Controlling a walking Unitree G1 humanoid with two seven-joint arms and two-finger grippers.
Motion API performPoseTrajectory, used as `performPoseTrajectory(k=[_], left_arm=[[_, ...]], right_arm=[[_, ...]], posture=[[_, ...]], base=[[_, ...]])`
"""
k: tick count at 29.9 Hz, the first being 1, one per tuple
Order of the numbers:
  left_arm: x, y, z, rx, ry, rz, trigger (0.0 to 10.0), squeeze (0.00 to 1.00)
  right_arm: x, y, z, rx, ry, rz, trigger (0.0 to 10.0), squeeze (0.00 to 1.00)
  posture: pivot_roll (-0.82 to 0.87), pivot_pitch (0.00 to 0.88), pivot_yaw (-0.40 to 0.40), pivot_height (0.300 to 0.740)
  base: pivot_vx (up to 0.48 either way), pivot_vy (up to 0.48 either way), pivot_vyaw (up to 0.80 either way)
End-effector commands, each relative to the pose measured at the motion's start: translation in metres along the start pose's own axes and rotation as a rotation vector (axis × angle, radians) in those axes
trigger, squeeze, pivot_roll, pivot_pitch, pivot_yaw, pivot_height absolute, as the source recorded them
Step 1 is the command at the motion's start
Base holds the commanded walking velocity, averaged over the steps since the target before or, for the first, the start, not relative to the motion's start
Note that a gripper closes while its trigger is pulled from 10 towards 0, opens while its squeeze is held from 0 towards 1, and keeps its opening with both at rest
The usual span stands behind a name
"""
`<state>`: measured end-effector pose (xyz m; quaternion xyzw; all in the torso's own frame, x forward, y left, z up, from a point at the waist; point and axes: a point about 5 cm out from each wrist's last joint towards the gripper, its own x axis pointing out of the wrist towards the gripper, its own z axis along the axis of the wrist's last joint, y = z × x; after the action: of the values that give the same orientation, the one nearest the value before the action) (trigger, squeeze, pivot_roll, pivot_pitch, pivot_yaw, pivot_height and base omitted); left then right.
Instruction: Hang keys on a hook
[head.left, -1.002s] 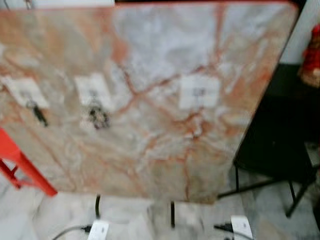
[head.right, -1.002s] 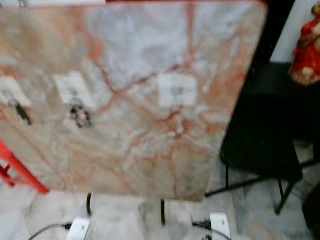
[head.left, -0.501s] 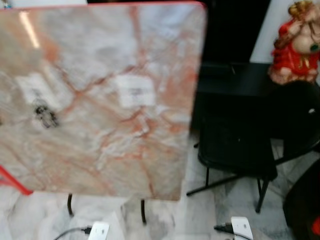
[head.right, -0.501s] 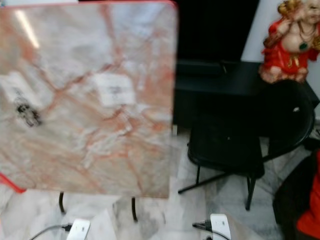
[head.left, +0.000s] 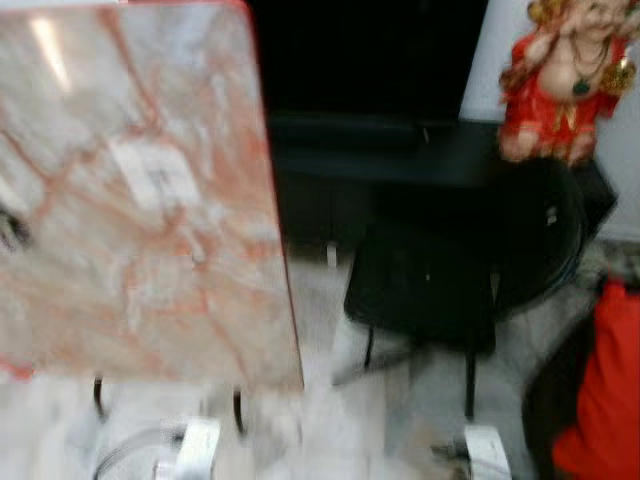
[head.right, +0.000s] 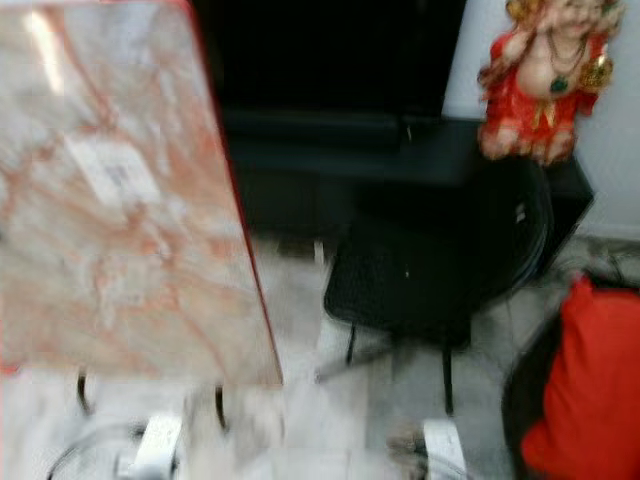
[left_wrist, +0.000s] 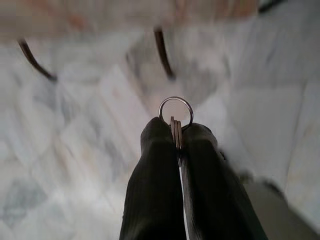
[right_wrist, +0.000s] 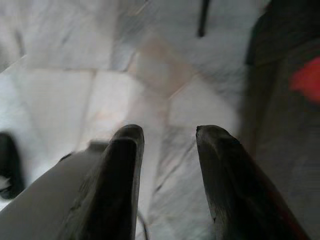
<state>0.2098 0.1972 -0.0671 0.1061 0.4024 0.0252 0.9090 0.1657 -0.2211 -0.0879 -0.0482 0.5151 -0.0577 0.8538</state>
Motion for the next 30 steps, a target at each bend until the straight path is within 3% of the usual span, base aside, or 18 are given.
performPoseTrajectory(k=[1, 5, 6, 11, 14, 16, 17, 20, 21, 23, 24, 25, 30], left_arm=[[0.0, 0.013, 0.0, 0.003, -0.012, 0.046, 10.0, 0.0], [0.004, 0.016, 0.04, -0.023, -0.188, 0.063, 10.0, 0.0], [0.004, 0.016, 0.04, -0.023, -0.188, 0.063, 10.0, 0.0], [0.0, 0.012, 0.082, -0.024, -0.401, 0.046, 10.0, 0.0], [-0.001, 0.01, 0.088, -0.016, -0.436, 0.038, 10.0, 0.0], [-0.008, 0.005, 0.105, 0.045, -0.552, 0.004, 10.0, 0.0], [-0.008, 0.005, 0.105, 0.045, -0.552, 0.004, 10.0, 0.0], [-0.025, 0.001, 0.137, 0.131, -0.741, -0.003, 10.0, 0.0], [-0.025, 0.001, 0.137, 0.131, -0.741, -0.003, 10.0, 0.0], [-0.03, 0.001, 0.145, 0.126, -0.781, 0.006, 10.0, 0.0], [-0.04, 0.004, 0.16, 0.051, -0.846, 0.044, 10.0, 0.0], [-0.043, 0.006, 0.164, 0.028, -0.865, 0.062, 10.0, 0.0], [-0.056, 0.004, 0.187, -0.014, -0.977, 0.083, 10.0, 0.0]], right_arm=[[0.0, 0.01, 0.003, -0.012, -0.012, 0.024, 10.0, 0.0], [0.0, 0.01, 0.002, -0.014, -0.009, 0.026, 10.0, 0.0], [0.0, 0.01, 0.002, -0.014, -0.009, 0.026, 10.0, 0.0], [0.0, 0.009, 0.001, 0.004, -0.003, 0.027, 10.0, 0.0], [0.0, 0.009, 0.0, 0.007, -0.002, 0.027, 10.0, 0.0], [0.0, 0.009, 0.0, 0.009, -0.001, 0.028, 10.0, 0.0], [0.0, 0.009, 0.0, 0.009, -0.001, 0.028, 10.0, 0.0], [0.0, 0.008, 0.0, 0.007, -0.001, 0.029, 10.0, 0.0], [0.0, 0.008, 0.0, 0.007, -0.001, 0.029, 10.0, 0.0], [0.0, 0.008, 0.0, 0.006, -0.002, 0.03, 10.0, 0.0], [0.0, 0.008, 0.001, 0.001, -0.002, 0.032, 10.0, 0.0], [0.0, 0.008, 0.001, 0.001, -0.002, 0.032, 10.0, 0.0], [0.0, 0.008, 0.001, -0.002, -0.005, 0.031, 10.0, 0.0]], posture=[[-0.08, 0.0, 0.037, 0.723], [-0.08, 0.0, 0.036, 0.723], [-0.08, 0.0, 0.036, 0.723], [-0.08, 0.0, 0.031, 0.723], [-0.08, 0.0, 0.031, 0.723], [-0.08, 0.0, 0.031, 0.723], [-0.08, 0.0, 0.031, 0.723], [-0.08, 0.0, 0.027, 0.723], [-0.08, 0.0, 0.027, 0.723], [-0.08, 0.0, 0.027, 0.723], [-0.07, 0.0, 0.024, 0.723], [-0.07, 0.0, 0.024, 0.723], [-0.07, 0.0, 0.018, 0.723]], base=[[0.0, 0.0, 0.8], [0.0, 0.0, 0.8], [0.0, 0.0, 0.8], [0.0, 0.0, 0.48], [0.0, 0.0, 0.0], [0.0, 0.0, 0.0], [0.0, 0.0, 0.0], [0.0, 0.0, 0.0], [0.0, 0.0, 0.0], [0.0, 0.0, 0.0], [0.0, 0.0, 0.0], [0.0, 0.0, 0.0], [0.0, 0.0, 0.0]])
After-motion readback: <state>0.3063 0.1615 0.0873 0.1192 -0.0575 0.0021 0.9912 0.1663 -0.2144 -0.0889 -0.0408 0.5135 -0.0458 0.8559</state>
